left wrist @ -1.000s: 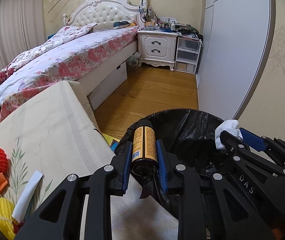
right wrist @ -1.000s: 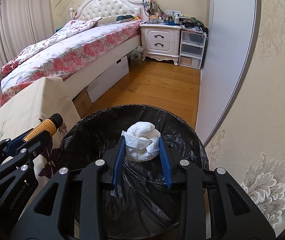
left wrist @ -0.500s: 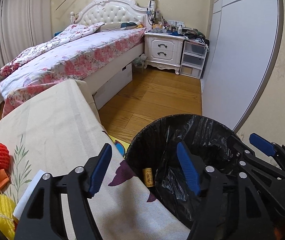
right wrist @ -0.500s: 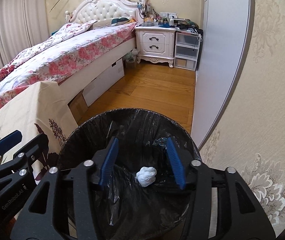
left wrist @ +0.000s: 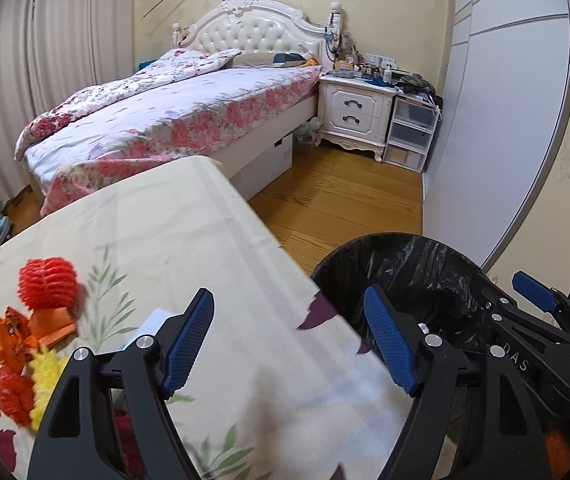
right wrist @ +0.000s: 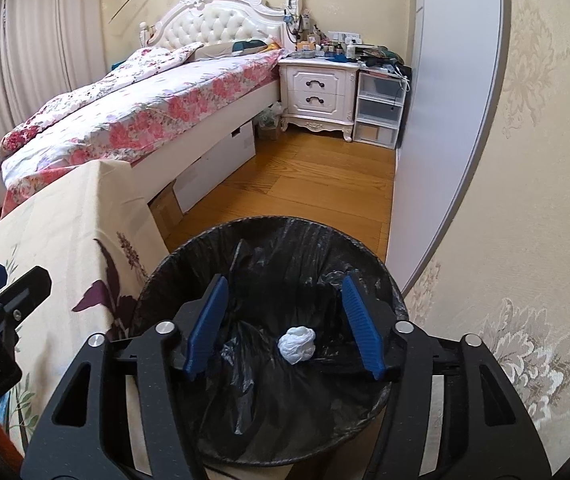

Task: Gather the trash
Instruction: 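Move both grippers back over the trash pile on the table, then grasp the yellow foam fruit net with the right gripper, then carry the yellow net to the bin while the left gripper grasps the red mesh bag, then open both grippers over the black bin to drop the net and red bag, then move both grippers back over the remaining items on the table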

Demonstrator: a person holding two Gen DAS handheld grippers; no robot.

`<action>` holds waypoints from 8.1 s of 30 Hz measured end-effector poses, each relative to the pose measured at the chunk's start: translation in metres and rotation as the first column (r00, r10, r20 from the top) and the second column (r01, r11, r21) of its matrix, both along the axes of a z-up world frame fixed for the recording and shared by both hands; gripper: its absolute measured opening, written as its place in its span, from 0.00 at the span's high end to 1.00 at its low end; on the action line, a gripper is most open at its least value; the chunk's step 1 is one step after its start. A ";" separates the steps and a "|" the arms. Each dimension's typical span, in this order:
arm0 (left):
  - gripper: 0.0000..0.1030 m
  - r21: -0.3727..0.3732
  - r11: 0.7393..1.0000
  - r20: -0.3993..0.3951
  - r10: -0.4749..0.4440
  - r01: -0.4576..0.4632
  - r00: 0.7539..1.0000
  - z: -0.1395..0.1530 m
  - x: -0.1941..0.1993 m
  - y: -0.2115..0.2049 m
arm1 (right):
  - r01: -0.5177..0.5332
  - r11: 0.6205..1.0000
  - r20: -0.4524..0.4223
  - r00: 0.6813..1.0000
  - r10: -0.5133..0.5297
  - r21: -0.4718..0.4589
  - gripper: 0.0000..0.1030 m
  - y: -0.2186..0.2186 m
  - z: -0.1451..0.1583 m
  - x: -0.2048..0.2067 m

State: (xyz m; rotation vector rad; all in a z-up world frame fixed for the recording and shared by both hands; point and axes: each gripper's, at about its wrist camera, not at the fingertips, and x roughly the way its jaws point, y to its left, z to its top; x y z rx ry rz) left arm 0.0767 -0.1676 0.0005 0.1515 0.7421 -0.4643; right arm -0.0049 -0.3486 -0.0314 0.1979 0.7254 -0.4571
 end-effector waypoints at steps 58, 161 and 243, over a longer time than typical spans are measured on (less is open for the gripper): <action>0.25 0.000 0.816 -0.048 0.578 -0.578 0.815 -0.024 -0.033 0.325 | -0.616 0.786 -0.127 0.784 0.607 -0.050 0.59 0.308 -0.001 0.050; 0.40 0.038 0.994 0.034 -0.105 0.104 0.994 -0.015 0.011 -0.045 | 0.005 1.000 -0.001 1.000 -0.005 0.020 0.59 -0.012 -0.009 0.000; 0.21 0.065 0.913 0.023 0.401 -0.402 0.916 -0.024 -0.067 0.264 | -0.501 0.865 -0.110 0.860 0.499 0.007 0.45 0.245 -0.012 -0.028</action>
